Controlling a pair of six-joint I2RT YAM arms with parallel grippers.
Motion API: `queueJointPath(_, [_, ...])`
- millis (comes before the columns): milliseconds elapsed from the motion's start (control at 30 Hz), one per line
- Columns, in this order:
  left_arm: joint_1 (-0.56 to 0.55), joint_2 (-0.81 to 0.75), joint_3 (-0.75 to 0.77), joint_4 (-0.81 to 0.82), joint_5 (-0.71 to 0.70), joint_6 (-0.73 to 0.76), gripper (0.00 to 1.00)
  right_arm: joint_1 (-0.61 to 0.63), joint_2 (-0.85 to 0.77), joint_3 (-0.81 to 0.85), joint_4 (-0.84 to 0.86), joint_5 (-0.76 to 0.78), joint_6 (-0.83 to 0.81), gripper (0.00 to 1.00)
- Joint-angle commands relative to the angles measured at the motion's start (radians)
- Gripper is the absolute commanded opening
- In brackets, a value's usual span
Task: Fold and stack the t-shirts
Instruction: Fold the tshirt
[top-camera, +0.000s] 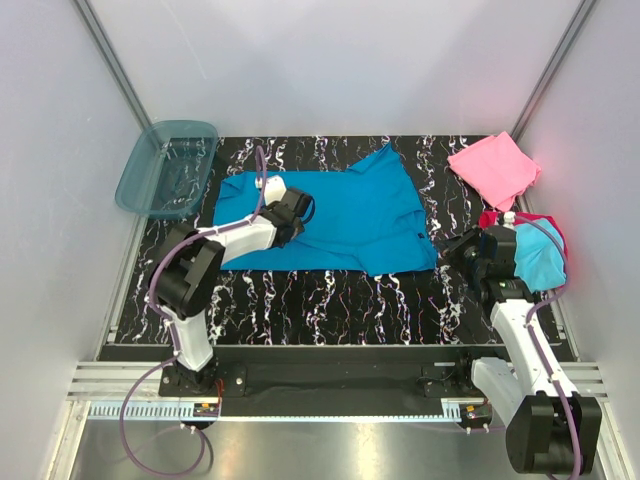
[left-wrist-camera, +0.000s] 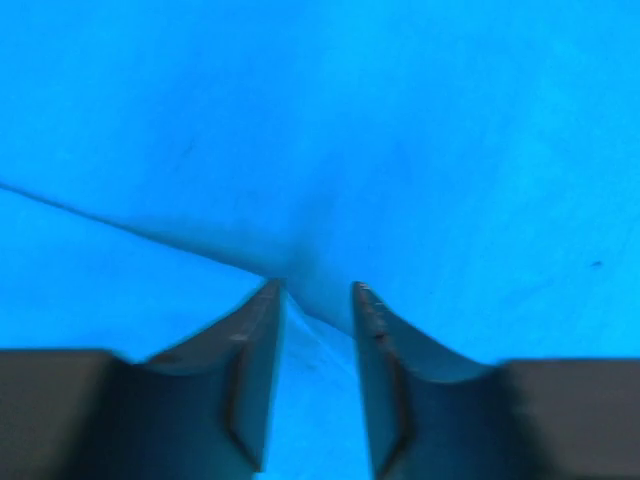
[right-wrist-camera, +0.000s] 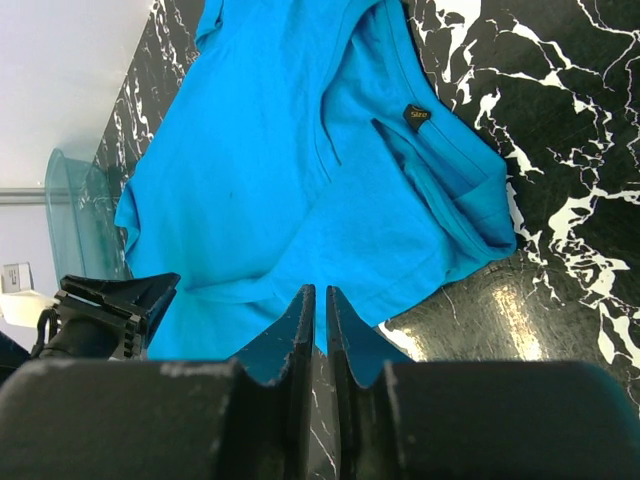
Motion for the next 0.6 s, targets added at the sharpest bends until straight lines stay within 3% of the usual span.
queueJointPath(0, [0.004,-0.005,0.017,0.021,0.015,-0.010,0.43,0.004,-0.014,-0.008,0.012,-0.002,-0.026,0.15])
queueJointPath(133, [0.003,-0.074,-0.069,0.032,0.024,-0.033,0.45,0.004,0.038,-0.003,0.048,-0.032,-0.024,0.19])
queueJointPath(267, [-0.005,-0.157,-0.139,0.035,0.041,-0.051,0.45,0.004,0.235,0.053,0.052,-0.110,-0.029,0.28])
queueJointPath(433, [-0.048,-0.263,-0.236,0.043,0.041,-0.076,0.44,0.018,0.408,0.086,0.083,-0.176,-0.004,0.29])
queueJointPath(567, [-0.065,-0.350,-0.293,0.052,0.030,-0.076,0.44,0.122,0.463,0.089,0.109,-0.149,0.031,0.29])
